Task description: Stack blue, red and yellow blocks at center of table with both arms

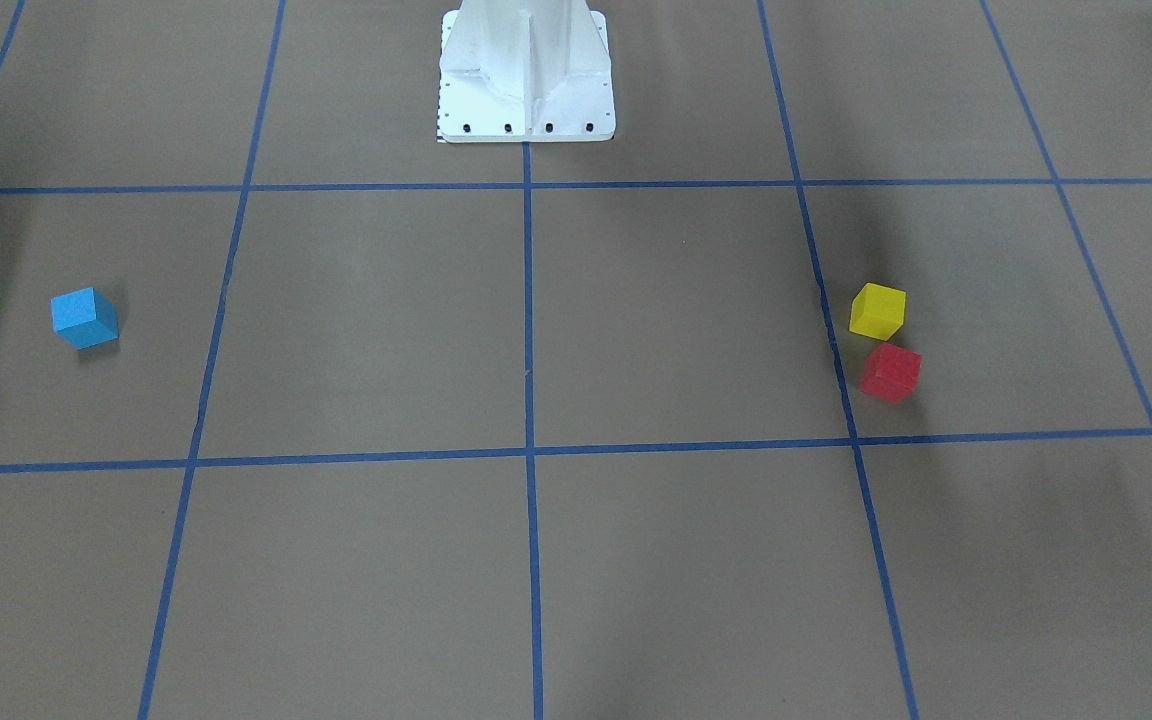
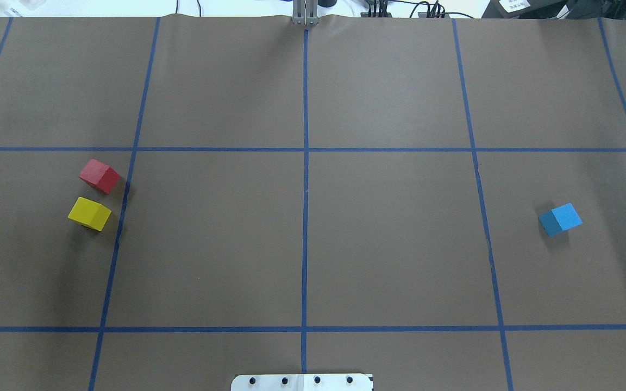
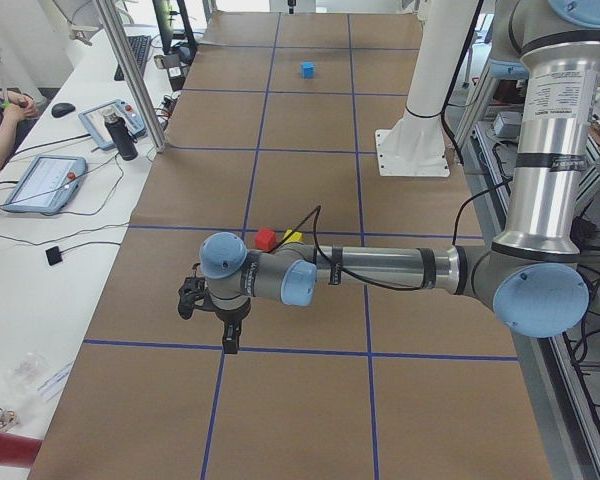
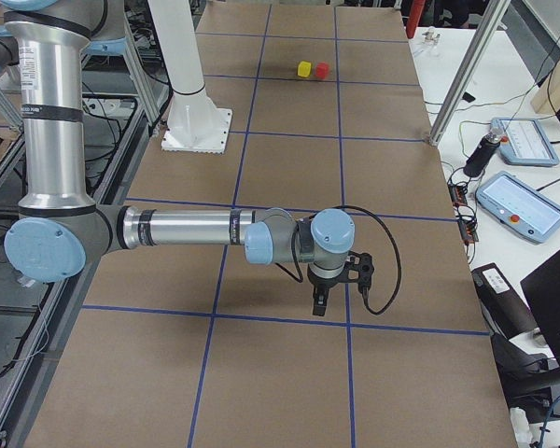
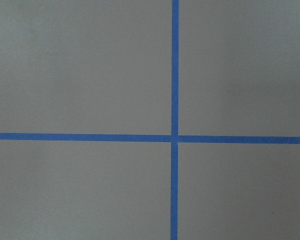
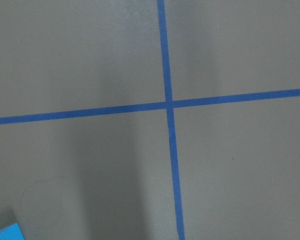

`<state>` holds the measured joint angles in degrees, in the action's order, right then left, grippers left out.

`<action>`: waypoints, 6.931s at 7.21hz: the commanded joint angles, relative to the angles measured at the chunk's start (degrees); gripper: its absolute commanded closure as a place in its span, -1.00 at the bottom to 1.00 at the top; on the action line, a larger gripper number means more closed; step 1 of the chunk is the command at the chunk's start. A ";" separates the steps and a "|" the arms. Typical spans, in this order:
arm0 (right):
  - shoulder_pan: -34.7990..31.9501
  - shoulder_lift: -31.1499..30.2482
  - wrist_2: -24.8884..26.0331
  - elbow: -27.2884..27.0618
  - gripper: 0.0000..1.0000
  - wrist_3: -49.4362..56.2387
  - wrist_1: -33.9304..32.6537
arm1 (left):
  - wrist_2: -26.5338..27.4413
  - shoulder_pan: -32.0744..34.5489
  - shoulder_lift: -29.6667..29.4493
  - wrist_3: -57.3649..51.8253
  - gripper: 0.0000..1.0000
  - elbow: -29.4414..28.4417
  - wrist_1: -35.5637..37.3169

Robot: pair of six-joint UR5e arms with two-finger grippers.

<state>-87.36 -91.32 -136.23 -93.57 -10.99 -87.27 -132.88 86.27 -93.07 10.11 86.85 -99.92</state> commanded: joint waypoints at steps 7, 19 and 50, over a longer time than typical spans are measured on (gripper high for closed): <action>3.24 5.68 0.09 -2.14 -1.00 -0.09 -0.35 | -0.01 0.04 -0.79 0.00 -0.99 2.70 0.07; 29.87 1.85 4.05 -4.61 -1.00 -9.67 9.93 | -0.45 -0.40 -3.25 0.53 -0.99 3.50 -0.54; 50.71 60.38 11.25 31.78 -0.97 -47.90 1.75 | -0.37 -0.58 -4.92 0.87 -1.00 -4.85 -8.98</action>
<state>-36.58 -30.59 -124.98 -61.20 -58.80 -85.80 -133.21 85.69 -97.94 10.67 82.11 -109.20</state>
